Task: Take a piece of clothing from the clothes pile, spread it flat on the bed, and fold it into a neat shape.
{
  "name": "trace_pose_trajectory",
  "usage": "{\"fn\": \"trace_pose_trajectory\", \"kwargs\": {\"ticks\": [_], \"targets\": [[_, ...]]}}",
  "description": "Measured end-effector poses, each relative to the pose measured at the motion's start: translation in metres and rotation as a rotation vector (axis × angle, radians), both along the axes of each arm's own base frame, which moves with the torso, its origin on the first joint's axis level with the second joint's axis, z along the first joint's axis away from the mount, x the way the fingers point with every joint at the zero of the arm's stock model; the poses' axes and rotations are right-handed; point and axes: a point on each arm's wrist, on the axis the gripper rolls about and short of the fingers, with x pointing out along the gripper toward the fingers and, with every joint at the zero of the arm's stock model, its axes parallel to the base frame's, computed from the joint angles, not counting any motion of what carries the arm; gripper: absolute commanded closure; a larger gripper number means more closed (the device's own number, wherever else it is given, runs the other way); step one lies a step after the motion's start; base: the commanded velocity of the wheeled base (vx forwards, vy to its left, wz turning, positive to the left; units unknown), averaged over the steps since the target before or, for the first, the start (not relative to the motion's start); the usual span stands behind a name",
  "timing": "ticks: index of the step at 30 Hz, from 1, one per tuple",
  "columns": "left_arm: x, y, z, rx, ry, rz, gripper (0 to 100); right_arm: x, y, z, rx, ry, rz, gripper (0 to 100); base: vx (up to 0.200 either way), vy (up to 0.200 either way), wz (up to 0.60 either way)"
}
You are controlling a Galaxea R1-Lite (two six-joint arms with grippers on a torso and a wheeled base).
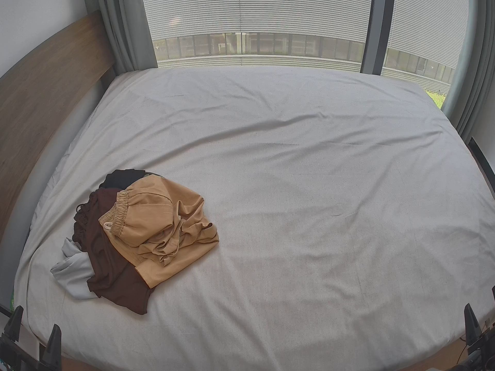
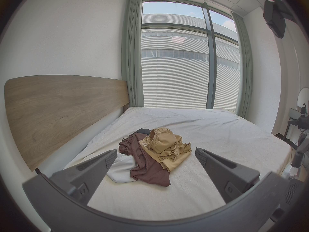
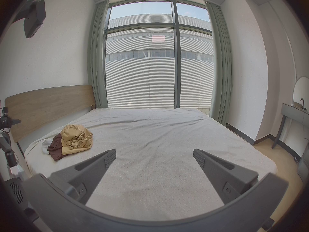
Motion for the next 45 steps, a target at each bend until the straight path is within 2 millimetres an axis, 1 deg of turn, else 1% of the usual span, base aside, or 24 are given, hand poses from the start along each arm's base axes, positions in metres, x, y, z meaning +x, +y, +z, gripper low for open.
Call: {"fn": "trace_pose_trajectory", "kwargs": {"ticks": [12,19,25,29,37,41,45], "targets": [[0.0,0.0,0.001,0.001,-0.006,0.0,0,0.0,0.0,0.0,0.0,0.0,0.0,0,0.0,0.0,0.0],[-0.001,0.0,0.011,0.002,-0.095,-0.006,0,0.0,0.0,0.0,0.0,0.0,0.0,0,0.0,0.0,0.0],[0.001,-0.001,0.019,-0.027,-0.073,-0.059,0,0.0,0.0,0.0,-0.003,0.0,0.003,0,0.0,0.0,0.0],[0.004,-0.001,0.029,-0.07,-0.049,-0.09,0,0.0,0.0,0.0,-0.001,0.0,0.006,0,0.0,0.0,0.0],[0.016,-0.002,0.06,-0.138,0.002,-0.156,0,0.0,0.0,0.0,0.001,0.001,0.009,0,0.0,0.0,0.0],[0.028,-0.003,0.075,-0.147,0.014,-0.175,0,0.0,0.0,0.0,0.001,0.001,0.009,0,0.0,0.0,0.0],[0.046,-0.004,0.088,-0.152,0.02,-0.183,0,0.0,0.0,0.0,0.001,0.001,0.009,0,0.0,0.0,0.0]]}}
